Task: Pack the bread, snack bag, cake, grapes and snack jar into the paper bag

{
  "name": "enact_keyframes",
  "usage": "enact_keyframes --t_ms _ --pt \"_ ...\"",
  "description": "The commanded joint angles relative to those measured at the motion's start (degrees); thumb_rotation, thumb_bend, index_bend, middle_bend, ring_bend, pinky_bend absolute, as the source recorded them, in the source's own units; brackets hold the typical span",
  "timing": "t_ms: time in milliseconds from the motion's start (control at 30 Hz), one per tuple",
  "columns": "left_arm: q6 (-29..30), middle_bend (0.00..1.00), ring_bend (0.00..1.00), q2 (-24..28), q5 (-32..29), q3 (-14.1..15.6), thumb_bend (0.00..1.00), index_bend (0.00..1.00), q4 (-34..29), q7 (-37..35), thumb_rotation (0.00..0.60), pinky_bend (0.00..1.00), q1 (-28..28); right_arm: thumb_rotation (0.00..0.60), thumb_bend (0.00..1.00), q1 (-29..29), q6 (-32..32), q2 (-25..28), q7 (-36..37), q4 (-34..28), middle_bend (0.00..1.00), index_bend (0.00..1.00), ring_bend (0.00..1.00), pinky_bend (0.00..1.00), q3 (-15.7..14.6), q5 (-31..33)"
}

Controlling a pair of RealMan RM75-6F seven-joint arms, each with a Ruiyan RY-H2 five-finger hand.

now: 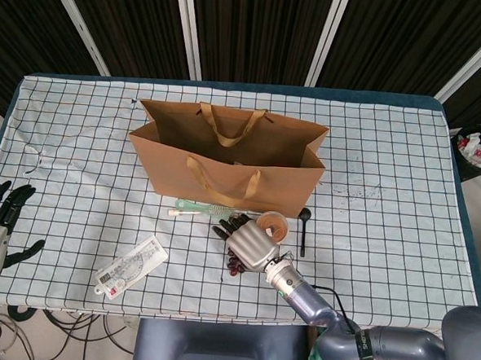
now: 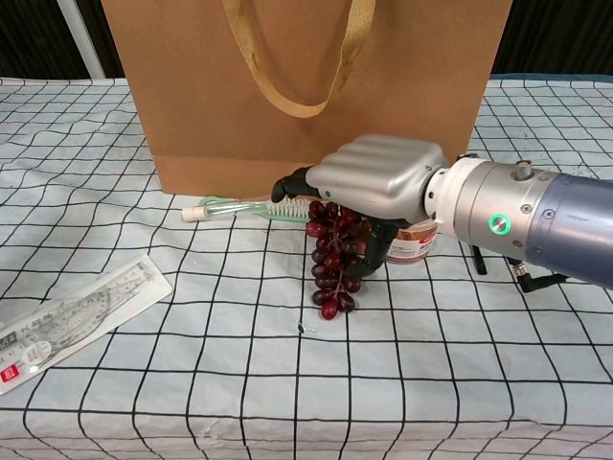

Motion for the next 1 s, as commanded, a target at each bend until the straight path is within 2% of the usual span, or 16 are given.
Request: enact_keyframes --t_ms 33,300,833,900,1000 --pt "-0.23 0.13 0.01 0.05 -0.09 0.02 0.05 0.11 -0.04 -0.07 0.6 0.08 -0.05 0.6 0.14 0.83 0.35 0.51 -2.71 0.83 0.14 0.13 0.22 0.23 -1.21 0.3" --pt "-0.01 0.13 0.01 0.16 0.37 0.22 0.05 0.11 -0.07 -0.22 0.6 0.08 0.02 0.6 0.15 1.7 0.12 -0.1 -1.67 0.64 0.16 0.13 0.24 0.23 -2.2 2.48" --pt "0.01 0.13 0.01 0.5 0.02 -0.06 0.07 0.11 -0.11 -1.22 0.6 0.08 0.04 0.6 0.15 2.95 1.43 -2.99 -0.9 5.72 0.19 0.15 0.25 0.23 -3.77 3.05" --pt "0.05 0.13 0.01 0.5 0.04 -0.07 0.07 0.11 -0.12 -1.22 0.6 0.08 0.06 0.6 0.15 3.07 1.34 -3.17 -0.94 6.0 0.21 0.17 0.26 0.23 -3.95 3.18" --pt "0.06 0.13 0.01 0.48 0.05 -0.08 0.07 0.11 -0.09 -1.26 0.6 0.08 0.05 0.6 0.18 3.34 1.27 -3.57 -1.06 6.63 0.24 0.25 0.29 0.23 -4.12 3.31"
